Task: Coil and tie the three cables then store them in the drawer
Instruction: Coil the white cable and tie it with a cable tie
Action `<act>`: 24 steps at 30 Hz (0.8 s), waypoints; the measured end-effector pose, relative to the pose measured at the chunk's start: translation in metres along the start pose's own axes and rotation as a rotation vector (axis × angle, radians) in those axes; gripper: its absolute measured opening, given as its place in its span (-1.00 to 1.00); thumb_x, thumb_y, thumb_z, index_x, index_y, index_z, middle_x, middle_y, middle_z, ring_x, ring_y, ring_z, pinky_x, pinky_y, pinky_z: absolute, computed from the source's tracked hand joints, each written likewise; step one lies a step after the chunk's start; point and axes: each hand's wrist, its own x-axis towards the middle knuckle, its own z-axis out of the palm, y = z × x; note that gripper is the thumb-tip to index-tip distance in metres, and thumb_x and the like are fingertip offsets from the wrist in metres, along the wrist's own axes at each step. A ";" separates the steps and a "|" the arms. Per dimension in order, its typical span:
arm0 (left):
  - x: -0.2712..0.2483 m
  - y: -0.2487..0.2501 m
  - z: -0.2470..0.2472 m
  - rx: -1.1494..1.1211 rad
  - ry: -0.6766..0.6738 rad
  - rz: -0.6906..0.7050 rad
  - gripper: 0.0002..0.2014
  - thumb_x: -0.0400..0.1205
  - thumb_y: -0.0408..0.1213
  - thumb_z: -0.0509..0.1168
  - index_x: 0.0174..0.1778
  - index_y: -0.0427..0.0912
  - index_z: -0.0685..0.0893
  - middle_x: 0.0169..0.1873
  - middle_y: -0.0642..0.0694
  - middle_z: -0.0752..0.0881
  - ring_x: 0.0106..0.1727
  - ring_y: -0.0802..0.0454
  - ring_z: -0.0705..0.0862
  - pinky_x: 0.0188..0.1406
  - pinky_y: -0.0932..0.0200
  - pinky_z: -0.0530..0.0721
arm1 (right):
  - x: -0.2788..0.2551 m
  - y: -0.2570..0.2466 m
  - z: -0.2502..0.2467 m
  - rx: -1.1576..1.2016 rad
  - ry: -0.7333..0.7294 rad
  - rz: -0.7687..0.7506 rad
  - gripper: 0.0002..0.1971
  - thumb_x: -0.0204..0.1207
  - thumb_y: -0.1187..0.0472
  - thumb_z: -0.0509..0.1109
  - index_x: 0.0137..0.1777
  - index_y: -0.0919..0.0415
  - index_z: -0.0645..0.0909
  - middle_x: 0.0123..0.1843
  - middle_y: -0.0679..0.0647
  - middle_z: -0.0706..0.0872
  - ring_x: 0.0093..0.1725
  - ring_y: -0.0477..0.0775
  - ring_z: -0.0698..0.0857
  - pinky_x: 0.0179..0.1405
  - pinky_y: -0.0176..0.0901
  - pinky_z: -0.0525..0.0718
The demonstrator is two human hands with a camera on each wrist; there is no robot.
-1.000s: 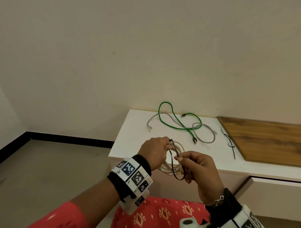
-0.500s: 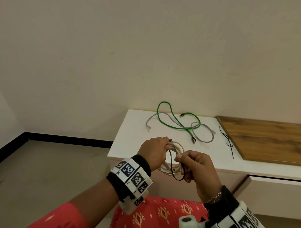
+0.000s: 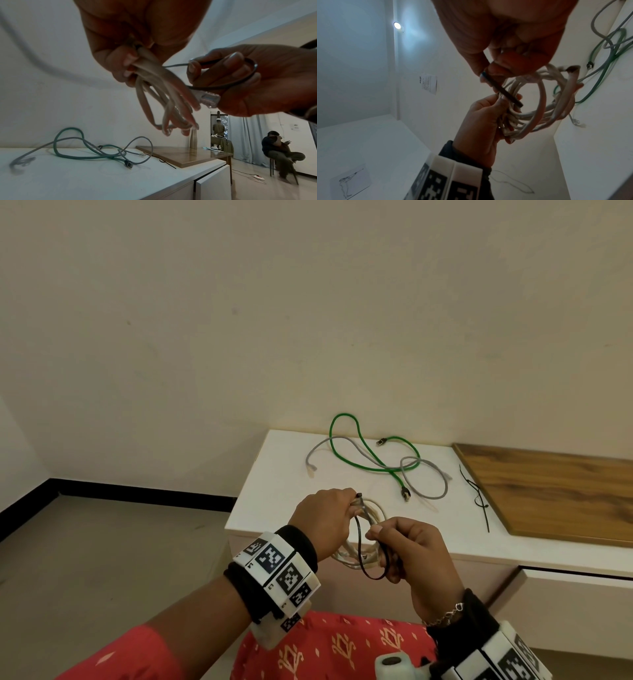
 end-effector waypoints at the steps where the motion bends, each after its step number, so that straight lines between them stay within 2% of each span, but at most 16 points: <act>1: 0.000 0.000 0.000 0.000 0.001 0.001 -0.74 0.70 -0.19 0.06 0.14 -0.24 0.55 0.08 -0.21 0.72 0.07 -0.21 0.65 0.00 -0.01 0.55 | 0.000 0.000 0.000 -0.001 -0.001 0.002 -0.81 0.52 0.38 0.29 -0.29 0.43 0.64 -0.74 -0.03 0.48 -0.74 -0.14 0.35 -0.73 -0.38 0.32; 16: -0.001 0.004 0.000 -0.002 -0.016 0.000 -0.74 0.70 -0.19 0.06 0.14 -0.23 0.55 0.09 -0.20 0.72 0.08 -0.20 0.65 0.01 0.00 0.56 | 0.001 0.002 -0.002 0.005 0.008 0.002 -0.78 0.52 0.41 0.26 -0.34 0.40 0.63 -0.76 -0.03 0.46 -0.75 -0.14 0.32 -0.74 -0.40 0.30; 21: -0.003 0.008 0.004 0.076 -0.060 0.026 -0.79 0.68 -0.29 0.07 0.13 -0.23 0.54 0.09 -0.20 0.70 0.06 -0.20 0.65 0.01 -0.03 0.59 | 0.005 0.003 -0.002 0.018 0.029 -0.024 -0.77 0.53 0.36 0.30 -0.34 0.37 0.64 -0.75 -0.05 0.48 -0.75 -0.14 0.34 -0.74 -0.38 0.32; 24: -0.006 0.013 0.006 0.153 -0.071 0.066 -0.79 0.67 -0.34 0.06 0.17 -0.21 0.51 0.11 -0.18 0.66 0.06 -0.18 0.63 -0.05 0.04 0.55 | 0.009 0.003 -0.005 -0.006 0.055 -0.066 -0.81 0.51 0.35 0.34 -0.32 0.36 0.66 -0.73 -0.02 0.53 -0.75 -0.16 0.39 -0.74 -0.38 0.37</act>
